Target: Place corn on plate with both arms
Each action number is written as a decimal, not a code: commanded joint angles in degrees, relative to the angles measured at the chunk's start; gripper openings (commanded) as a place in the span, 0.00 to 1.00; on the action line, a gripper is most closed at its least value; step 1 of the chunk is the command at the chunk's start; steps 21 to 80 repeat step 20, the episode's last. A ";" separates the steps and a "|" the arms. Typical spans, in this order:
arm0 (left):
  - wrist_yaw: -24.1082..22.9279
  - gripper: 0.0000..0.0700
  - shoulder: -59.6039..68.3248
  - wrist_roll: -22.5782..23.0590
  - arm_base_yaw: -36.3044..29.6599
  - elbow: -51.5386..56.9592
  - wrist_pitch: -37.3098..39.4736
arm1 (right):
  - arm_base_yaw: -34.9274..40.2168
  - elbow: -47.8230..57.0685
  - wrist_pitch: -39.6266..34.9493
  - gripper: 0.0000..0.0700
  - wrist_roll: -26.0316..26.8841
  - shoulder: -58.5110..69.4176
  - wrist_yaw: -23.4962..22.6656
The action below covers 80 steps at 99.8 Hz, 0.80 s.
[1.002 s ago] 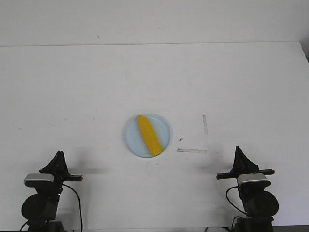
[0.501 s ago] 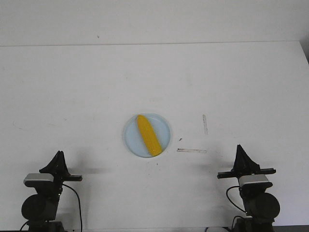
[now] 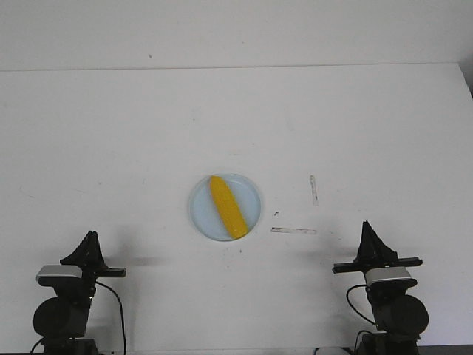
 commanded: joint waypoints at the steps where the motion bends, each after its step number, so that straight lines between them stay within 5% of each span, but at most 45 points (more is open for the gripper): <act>1: -0.17 0.00 -0.07 -0.04 -0.09 -1.20 0.70 | 0.04 -0.07 0.52 0.01 -0.66 0.00 -0.02; 80: -0.17 0.00 -0.07 -0.04 -0.09 -1.20 0.70 | 0.04 -0.07 0.52 0.01 -0.68 0.00 -0.02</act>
